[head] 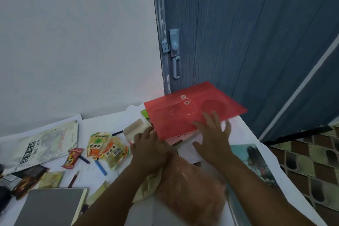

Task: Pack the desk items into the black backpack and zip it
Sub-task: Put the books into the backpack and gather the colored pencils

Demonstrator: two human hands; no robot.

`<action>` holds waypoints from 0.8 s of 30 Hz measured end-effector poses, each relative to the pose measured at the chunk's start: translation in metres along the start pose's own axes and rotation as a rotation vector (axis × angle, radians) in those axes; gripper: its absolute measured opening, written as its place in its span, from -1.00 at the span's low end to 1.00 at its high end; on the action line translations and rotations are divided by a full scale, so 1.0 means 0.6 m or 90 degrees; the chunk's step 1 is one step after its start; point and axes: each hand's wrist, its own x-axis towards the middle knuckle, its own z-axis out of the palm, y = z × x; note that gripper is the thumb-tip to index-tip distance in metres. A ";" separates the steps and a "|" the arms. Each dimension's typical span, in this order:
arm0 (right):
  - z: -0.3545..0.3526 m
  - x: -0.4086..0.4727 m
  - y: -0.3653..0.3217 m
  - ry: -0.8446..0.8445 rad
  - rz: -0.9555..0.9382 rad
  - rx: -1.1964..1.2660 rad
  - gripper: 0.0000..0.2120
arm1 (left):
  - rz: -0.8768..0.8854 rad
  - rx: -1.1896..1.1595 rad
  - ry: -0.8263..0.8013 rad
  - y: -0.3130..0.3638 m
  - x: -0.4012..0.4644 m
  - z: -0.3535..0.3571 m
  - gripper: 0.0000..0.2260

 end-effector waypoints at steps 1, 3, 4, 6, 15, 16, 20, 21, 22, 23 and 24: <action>0.010 0.000 -0.012 -0.016 -0.044 0.017 -0.38 | -0.012 -0.001 0.004 0.009 0.002 0.009 -0.23; 0.028 0.003 -0.024 -0.077 -0.057 0.019 -0.48 | -0.009 -0.011 0.042 0.020 0.009 0.024 -0.22; 0.037 0.005 -0.025 -0.071 -0.056 0.015 -0.51 | 0.003 0.006 0.062 0.023 0.012 0.030 -0.24; 0.054 0.006 -0.020 -0.025 -0.030 0.032 -0.52 | 0.042 0.062 0.086 0.018 0.020 0.042 -0.30; 0.042 0.029 -0.016 0.193 -0.008 0.119 -0.80 | 0.150 0.156 0.088 0.012 0.038 0.051 -0.38; 0.039 0.032 -0.020 0.196 -0.008 0.138 -0.80 | 0.153 0.170 0.081 0.018 0.041 0.050 -0.41; 0.038 0.033 -0.024 0.184 0.000 0.161 -0.77 | 0.167 0.237 0.093 0.040 0.048 0.048 -0.57; 0.038 0.032 -0.022 0.182 -0.001 0.160 -0.76 | 0.173 0.239 0.105 0.041 0.047 0.045 -0.59; 0.038 0.031 -0.019 0.183 -0.002 0.166 -0.76 | 0.182 0.234 0.114 0.039 0.047 0.040 -0.61; 0.037 0.032 -0.016 0.186 -0.004 0.176 -0.75 | 0.201 0.221 0.129 0.035 0.046 0.033 -0.63; 0.035 0.033 -0.012 0.186 -0.006 0.189 -0.75 | 0.234 0.204 0.147 0.026 0.046 0.025 -0.66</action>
